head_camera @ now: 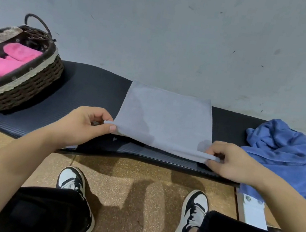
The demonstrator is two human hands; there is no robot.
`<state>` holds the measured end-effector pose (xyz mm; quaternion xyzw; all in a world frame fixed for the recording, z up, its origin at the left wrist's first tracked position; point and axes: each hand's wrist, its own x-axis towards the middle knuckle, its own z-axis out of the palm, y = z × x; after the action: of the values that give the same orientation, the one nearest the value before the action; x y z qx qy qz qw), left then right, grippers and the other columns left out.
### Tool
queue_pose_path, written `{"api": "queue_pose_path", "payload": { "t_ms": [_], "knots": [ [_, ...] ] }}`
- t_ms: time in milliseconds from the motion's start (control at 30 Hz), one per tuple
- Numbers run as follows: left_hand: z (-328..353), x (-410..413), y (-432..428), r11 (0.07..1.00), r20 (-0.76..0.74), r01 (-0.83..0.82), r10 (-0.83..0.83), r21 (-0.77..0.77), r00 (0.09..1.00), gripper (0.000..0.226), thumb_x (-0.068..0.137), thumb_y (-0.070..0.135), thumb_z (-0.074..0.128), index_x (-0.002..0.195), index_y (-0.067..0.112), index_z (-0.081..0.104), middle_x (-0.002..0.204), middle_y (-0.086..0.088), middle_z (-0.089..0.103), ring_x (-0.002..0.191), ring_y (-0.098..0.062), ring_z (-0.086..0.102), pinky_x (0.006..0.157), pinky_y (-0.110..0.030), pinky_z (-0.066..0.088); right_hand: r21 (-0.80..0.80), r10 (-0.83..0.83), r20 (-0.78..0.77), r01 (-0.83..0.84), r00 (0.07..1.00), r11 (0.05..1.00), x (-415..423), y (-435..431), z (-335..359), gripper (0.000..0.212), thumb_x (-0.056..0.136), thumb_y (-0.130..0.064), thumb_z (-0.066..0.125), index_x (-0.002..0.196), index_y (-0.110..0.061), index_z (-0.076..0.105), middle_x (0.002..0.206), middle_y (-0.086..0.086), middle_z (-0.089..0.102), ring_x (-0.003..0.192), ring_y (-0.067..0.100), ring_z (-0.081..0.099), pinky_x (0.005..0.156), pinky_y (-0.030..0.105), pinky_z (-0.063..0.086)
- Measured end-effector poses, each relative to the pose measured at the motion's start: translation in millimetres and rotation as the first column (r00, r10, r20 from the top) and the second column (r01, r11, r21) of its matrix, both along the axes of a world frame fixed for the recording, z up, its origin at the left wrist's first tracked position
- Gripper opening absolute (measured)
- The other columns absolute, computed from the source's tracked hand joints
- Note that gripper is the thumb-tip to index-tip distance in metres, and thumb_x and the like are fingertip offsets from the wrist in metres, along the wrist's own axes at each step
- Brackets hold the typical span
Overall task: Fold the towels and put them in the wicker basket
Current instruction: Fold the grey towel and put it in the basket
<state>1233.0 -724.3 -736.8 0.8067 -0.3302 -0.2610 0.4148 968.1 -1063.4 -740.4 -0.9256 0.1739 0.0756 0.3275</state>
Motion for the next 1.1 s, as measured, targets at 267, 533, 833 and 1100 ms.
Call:
{"api": "queue_pose_path", "payload": {
  "t_ms": [267, 533, 833, 1100],
  "knots": [
    [15, -12, -13, 0.998, -0.1, -0.022, 0.016, -0.053, 0.995, 0.027, 0.087, 0.045, 0.075, 0.089, 0.018, 0.077, 0.085, -0.013, 0.078, 0.08, -0.03, 0.07, 0.085, -0.043, 0.053, 0.269, -0.016, -0.191, 0.068, 0.982, 0.961, -16, -24, 26, 0.015, 0.095, -0.017, 0.073, 0.082, -0.019, 0.08, 0.074, 0.001, 0.068, 0.07, 0.011, 0.058, 0.072, 0.032, 0.047],
    [22, -12, -32, 0.997, -0.142, -0.069, 0.064, -0.03, 0.988, 0.023, 0.095, 0.029, 0.069, 0.091, 0.007, 0.07, 0.071, -0.006, 0.074, 0.061, -0.014, 0.063, 0.057, -0.022, 0.052, 0.528, -0.143, -0.176, 0.216, 0.974, 0.821, 2, -41, 27, 0.023, 0.104, -0.008, 0.057, 0.088, -0.003, 0.073, 0.075, 0.006, 0.071, 0.065, 0.011, 0.063, 0.06, 0.028, 0.049],
    [6, 30, -78, 0.955, -0.01, -0.292, 0.293, 0.058, 0.956, 0.021, 0.099, 0.036, 0.067, 0.091, 0.016, 0.071, 0.072, 0.001, 0.074, 0.059, -0.013, 0.065, 0.053, -0.024, 0.053, 0.618, -0.558, -0.029, 0.454, 0.83, 0.642, 67, -55, -4, 0.018, 0.099, -0.011, 0.066, 0.082, -0.006, 0.072, 0.08, 0.012, 0.072, 0.078, 0.028, 0.065, 0.074, 0.043, 0.054],
    [-22, 46, -91, 0.913, 0.114, -0.331, 0.312, 0.239, 0.943, 0.021, 0.095, 0.037, 0.07, 0.085, 0.018, 0.07, 0.077, -0.008, 0.074, 0.067, -0.021, 0.067, 0.065, -0.039, 0.056, 0.339, -0.604, -0.003, 0.569, 0.797, 0.749, 100, -55, -27, 0.018, 0.096, -0.022, 0.068, 0.089, -0.006, 0.07, 0.076, 0.003, 0.068, 0.059, 0.016, 0.061, 0.045, 0.024, 0.05]
  ]
}}
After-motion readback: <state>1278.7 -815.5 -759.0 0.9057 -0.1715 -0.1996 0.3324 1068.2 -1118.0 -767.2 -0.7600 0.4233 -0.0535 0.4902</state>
